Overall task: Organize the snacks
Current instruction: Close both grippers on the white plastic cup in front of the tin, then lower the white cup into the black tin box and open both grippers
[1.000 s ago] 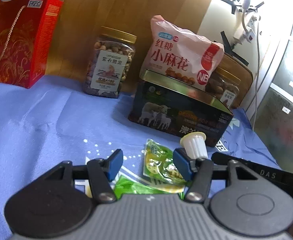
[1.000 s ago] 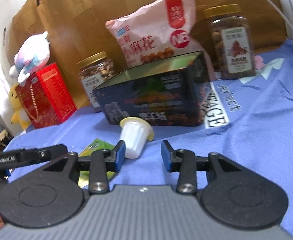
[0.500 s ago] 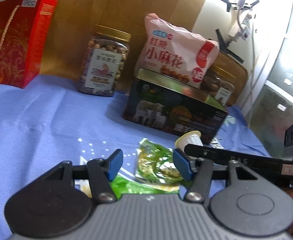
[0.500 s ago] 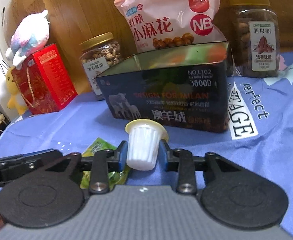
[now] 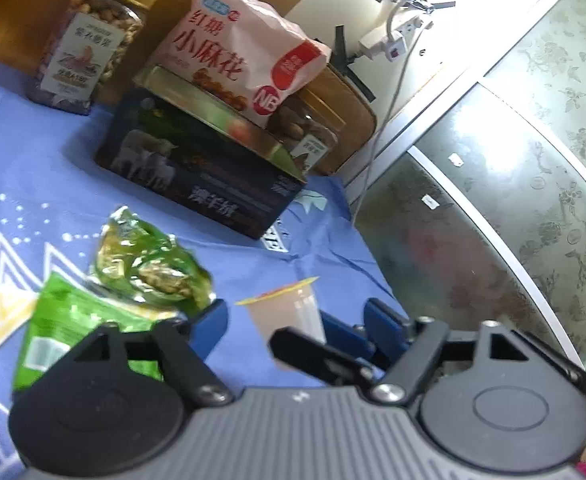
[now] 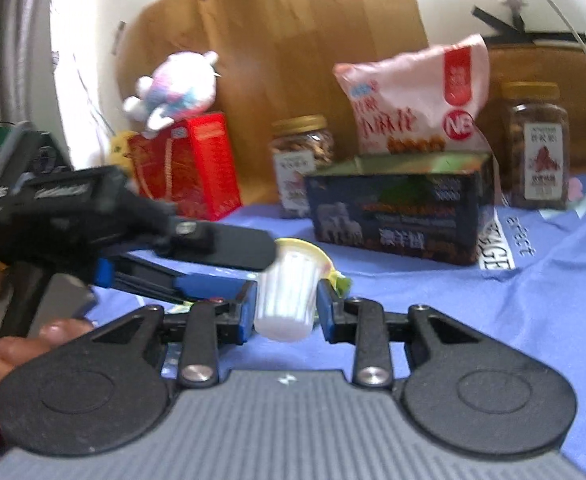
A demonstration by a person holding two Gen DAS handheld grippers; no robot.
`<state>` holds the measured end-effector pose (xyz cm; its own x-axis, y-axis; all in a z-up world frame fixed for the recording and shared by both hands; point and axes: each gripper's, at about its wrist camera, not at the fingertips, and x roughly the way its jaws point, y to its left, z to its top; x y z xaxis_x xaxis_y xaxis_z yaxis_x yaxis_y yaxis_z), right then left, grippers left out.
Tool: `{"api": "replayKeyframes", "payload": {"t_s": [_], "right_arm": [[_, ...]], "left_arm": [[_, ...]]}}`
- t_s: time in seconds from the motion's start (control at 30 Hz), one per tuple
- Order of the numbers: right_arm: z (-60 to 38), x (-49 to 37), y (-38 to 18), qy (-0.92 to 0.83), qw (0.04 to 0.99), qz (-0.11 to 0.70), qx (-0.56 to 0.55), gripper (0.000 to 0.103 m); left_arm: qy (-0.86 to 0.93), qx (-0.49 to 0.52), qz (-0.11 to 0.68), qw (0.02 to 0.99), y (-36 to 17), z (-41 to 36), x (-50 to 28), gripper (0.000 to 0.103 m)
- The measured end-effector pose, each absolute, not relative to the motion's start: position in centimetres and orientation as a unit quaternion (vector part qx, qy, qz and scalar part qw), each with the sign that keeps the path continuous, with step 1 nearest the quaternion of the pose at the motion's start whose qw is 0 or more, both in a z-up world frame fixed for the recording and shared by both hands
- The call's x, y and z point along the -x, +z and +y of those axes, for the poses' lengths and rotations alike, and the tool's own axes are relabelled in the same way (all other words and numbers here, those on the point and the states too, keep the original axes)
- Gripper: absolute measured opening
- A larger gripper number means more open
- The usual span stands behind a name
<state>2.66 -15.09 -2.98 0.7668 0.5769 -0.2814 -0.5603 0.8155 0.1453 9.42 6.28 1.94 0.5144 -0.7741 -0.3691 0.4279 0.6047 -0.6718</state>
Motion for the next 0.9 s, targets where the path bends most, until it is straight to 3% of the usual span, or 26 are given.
{"api": "replayKeyframes", "payload": {"t_s": [0.07,0.57,0.9], "right_arm": [[-14.8,-2.3,-2.7,0.292,0.947,0.137,-0.004,0.035],[-15.2,-10.5,1.6,0.231,0.968,0.072,0.065,0.037],[-16.8,-17.6,0.5,0.153,0.979,0.09,0.105,0.038]], "left_arm": [[-0.343,0.231,0.324,0.851,2.7,5.6,-9.1,0.049],[-0.294,0.068,0.243,0.922,9.5,-0.4,-16.8,0.045],[-0.289,0.073,0.273,0.914,7.2,-4.9,-24.7,0.046]]}}
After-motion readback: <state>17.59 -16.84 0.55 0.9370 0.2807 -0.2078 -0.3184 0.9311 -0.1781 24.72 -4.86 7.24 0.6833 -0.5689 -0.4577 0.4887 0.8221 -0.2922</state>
